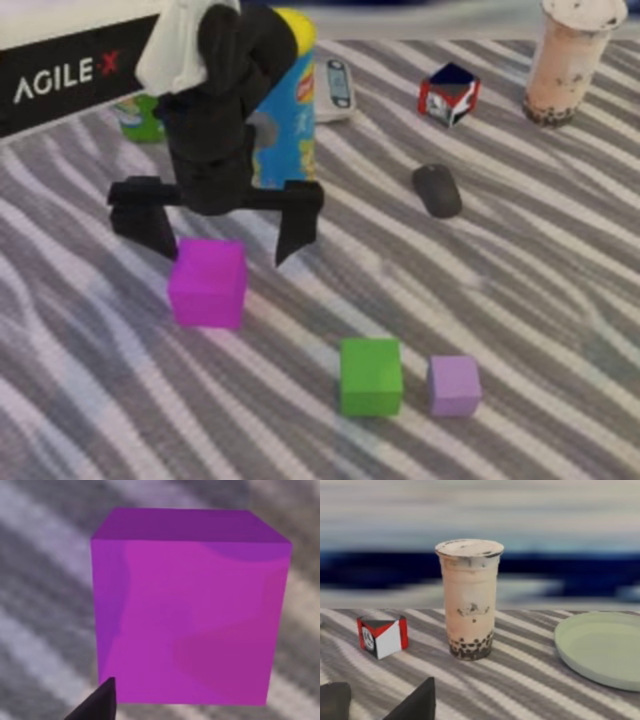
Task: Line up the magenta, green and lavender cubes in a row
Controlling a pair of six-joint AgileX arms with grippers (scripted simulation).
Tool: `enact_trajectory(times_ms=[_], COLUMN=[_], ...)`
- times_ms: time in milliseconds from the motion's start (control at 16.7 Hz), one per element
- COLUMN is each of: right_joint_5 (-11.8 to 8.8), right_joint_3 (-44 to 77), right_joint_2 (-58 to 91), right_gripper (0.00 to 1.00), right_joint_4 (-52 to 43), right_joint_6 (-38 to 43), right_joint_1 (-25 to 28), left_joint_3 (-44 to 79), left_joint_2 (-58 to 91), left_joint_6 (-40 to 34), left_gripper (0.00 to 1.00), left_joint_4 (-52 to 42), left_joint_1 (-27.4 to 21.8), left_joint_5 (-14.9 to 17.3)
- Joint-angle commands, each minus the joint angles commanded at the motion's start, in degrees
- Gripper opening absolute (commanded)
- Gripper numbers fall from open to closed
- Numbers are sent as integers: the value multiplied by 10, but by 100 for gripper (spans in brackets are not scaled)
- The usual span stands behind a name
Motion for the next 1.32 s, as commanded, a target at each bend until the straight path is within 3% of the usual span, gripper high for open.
enact_trajectory(times_ms=[240,540,1020,1320], right_joint_5=[0,0,0,0], right_joint_3=[0,0,0,0], right_joint_2=[0,0,0,0], right_gripper=[100,100,100,100], right_joint_4=[0,0,0,0], right_joint_6=[0,0,0,0], right_joint_1=[0,0,0,0], left_joint_3=[-6,-11,-116,-122], left_joint_2=[-6,0,57,60], left_joint_6=[48,47,49,50], left_gripper=[100,100,100,100], left_joint_4=[4,12,178,185], left_joint_1=[46,44,47,47], left_joint_5=[1,1,1,1])
